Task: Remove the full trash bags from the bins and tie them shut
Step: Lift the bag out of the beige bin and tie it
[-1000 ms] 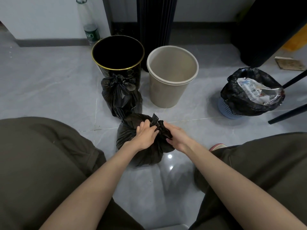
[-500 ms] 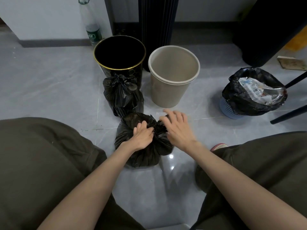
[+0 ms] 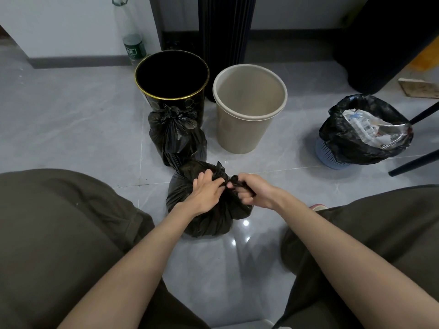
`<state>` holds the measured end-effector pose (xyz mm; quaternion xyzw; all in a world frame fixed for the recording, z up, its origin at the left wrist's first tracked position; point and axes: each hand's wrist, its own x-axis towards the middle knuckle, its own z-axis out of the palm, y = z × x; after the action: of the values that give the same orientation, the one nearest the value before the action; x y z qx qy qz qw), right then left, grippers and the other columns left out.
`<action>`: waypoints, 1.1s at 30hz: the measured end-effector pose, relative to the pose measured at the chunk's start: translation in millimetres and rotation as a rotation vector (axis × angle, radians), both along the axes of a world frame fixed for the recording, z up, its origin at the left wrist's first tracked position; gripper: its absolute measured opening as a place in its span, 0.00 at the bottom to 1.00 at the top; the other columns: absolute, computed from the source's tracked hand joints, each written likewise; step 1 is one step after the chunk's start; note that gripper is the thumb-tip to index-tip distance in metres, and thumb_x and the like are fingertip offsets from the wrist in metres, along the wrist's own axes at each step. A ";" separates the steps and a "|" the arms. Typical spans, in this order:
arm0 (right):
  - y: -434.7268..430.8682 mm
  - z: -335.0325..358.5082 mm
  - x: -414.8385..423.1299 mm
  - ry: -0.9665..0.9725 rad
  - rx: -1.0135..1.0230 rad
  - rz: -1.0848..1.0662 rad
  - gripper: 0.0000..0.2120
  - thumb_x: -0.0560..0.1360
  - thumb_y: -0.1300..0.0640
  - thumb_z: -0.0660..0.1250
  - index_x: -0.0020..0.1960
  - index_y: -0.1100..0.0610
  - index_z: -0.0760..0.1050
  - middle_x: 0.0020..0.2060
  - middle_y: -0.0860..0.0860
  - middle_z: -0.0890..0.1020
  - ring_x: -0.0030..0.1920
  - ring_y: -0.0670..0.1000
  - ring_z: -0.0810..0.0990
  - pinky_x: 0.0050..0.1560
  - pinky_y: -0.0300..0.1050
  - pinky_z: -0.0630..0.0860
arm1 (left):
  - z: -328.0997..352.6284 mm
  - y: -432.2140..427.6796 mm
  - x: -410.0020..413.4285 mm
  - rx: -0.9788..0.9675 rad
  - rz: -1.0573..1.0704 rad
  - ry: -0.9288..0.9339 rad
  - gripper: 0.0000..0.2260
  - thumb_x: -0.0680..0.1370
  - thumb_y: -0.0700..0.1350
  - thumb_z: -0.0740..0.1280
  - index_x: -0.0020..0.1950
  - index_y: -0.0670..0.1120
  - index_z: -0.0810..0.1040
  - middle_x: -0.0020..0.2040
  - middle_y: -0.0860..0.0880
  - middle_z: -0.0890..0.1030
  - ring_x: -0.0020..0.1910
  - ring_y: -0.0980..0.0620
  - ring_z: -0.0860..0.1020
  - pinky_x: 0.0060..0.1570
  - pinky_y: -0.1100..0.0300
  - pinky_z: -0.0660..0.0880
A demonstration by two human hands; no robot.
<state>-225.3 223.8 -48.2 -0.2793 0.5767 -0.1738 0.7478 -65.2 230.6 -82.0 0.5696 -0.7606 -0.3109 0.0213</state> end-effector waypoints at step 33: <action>0.3 -1.6 -10.0 0.120 0.089 -0.114 0.12 0.74 0.44 0.66 0.35 0.49 0.76 0.30 0.46 0.68 0.30 0.46 0.63 0.33 0.38 0.62 | -6.4 8.7 -9.2 -0.054 0.086 0.109 0.12 0.80 0.45 0.60 0.60 0.46 0.78 0.48 0.49 0.62 0.53 0.46 0.64 0.56 0.58 0.61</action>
<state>-235.3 224.0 -49.7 -0.2221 0.6426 -0.1733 0.7125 -74.4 239.3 -88.4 0.5833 -0.7412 -0.3195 0.0915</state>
